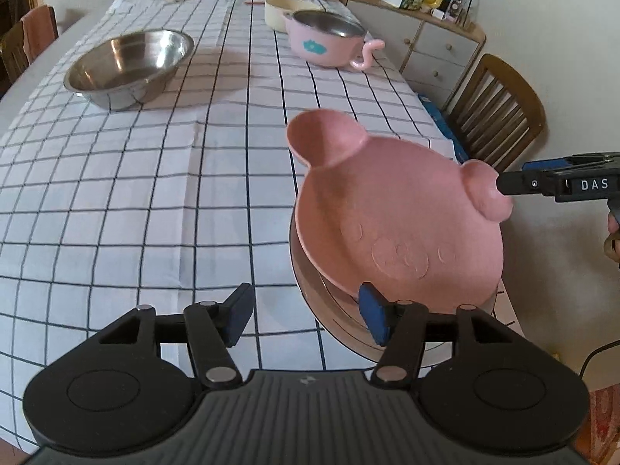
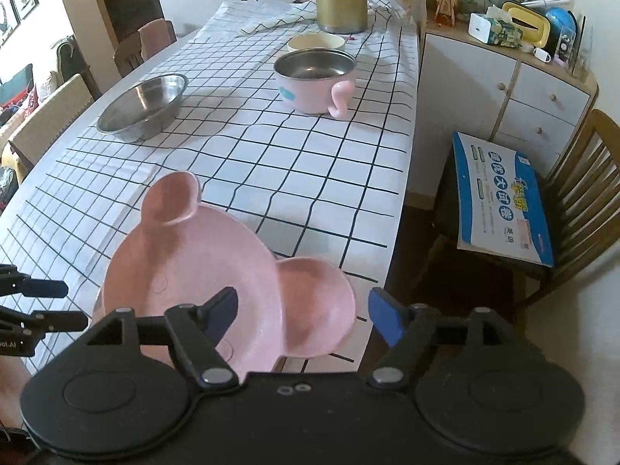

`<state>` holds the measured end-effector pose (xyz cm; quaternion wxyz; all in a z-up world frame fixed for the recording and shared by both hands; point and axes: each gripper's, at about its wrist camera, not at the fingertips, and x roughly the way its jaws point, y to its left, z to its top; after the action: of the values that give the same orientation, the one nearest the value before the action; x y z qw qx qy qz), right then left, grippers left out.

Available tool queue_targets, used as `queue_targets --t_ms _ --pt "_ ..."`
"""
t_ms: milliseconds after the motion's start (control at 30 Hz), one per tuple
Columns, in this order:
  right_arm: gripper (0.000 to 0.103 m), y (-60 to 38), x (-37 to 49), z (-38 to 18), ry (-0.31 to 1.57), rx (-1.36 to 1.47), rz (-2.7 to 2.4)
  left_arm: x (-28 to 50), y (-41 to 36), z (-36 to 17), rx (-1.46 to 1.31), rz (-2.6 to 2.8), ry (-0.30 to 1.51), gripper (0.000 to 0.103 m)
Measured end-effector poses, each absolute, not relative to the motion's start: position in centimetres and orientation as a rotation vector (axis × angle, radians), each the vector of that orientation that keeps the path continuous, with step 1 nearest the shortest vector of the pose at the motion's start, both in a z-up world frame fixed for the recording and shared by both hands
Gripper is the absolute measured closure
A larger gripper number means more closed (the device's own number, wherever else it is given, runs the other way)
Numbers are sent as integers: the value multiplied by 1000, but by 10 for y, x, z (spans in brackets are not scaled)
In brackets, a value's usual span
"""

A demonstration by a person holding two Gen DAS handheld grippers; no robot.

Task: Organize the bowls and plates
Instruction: 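Lower the pig-shaped plate onto the small gold-rimmed plate with both tools, then open both tools to release the pig-shaped plate on the stack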

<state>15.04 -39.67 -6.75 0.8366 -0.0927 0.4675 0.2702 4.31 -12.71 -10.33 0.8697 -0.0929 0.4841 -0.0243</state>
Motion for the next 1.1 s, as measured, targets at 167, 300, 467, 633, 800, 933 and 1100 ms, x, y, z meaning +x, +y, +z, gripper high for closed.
queue_targets --t_ms 167,300,467,633,800,933,1100 --pt "26 -392 141 -53 961 -181 590 41 -123 -86 -180 -51 942 37" --pt "24 -382 131 -35 916 -170 617 44 -113 -72 -177 -54 890 36" --pt "21 -363 125 -14 870 -127 631 53 -96 -54 -164 -65 830 36" --pt "12 -339 122 3 817 -94 628 69 -74 -41 -154 -75 790 36" --pt "3 -308 127 13 777 -78 597 88 -45 -31 -156 -72 758 24" --pt "1 -277 138 15 763 -53 572 110 -18 -28 -154 -64 750 24" --pt "1 -234 160 7 781 -47 533 141 24 -27 -155 -38 737 24"
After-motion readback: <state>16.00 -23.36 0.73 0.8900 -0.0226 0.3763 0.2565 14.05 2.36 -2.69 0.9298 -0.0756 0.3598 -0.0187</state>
